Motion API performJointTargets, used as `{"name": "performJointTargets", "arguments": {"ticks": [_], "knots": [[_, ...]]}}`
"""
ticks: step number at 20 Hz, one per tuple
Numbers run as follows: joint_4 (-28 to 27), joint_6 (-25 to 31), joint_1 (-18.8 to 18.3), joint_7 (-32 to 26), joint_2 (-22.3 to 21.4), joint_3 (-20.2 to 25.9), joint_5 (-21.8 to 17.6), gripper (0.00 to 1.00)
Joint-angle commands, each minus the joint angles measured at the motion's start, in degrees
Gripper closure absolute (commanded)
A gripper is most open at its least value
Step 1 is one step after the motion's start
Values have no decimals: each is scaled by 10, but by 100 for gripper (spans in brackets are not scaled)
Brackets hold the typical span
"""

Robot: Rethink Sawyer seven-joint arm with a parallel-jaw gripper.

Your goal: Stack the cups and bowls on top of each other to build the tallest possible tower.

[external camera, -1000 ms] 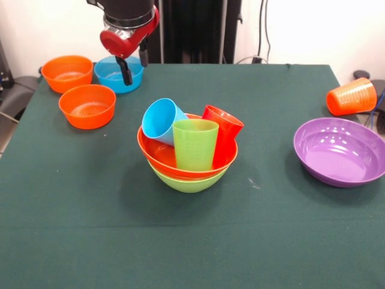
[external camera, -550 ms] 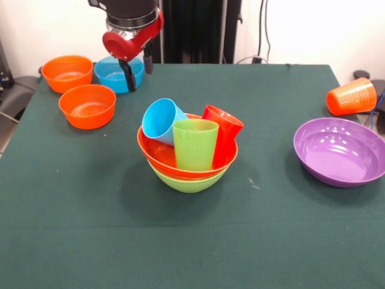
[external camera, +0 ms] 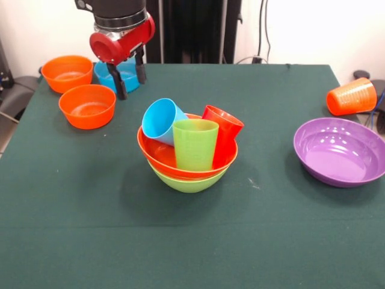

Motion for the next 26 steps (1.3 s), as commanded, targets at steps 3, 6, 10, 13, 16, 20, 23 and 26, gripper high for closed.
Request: {"name": "performJointTargets", "arguments": {"ticks": [3, 6, 10, 13, 16, 20, 23, 26], "knots": [[-71, -5, 101, 66, -1, -100, -84, 0], [-80, -5, 117, 95, 7, -122, -69, 0], [-91, -15, 136, 136, 11, -152, -53, 0], [-98, -35, 148, 175, 11, -175, -46, 0], [-107, -53, 164, 212, 11, -194, -34, 0], [-119, -73, 176, 250, 12, -213, -30, 0], [-114, -81, 179, 272, 4, -226, -25, 0], [-122, -76, 192, 299, 6, -241, -28, 0]]}}
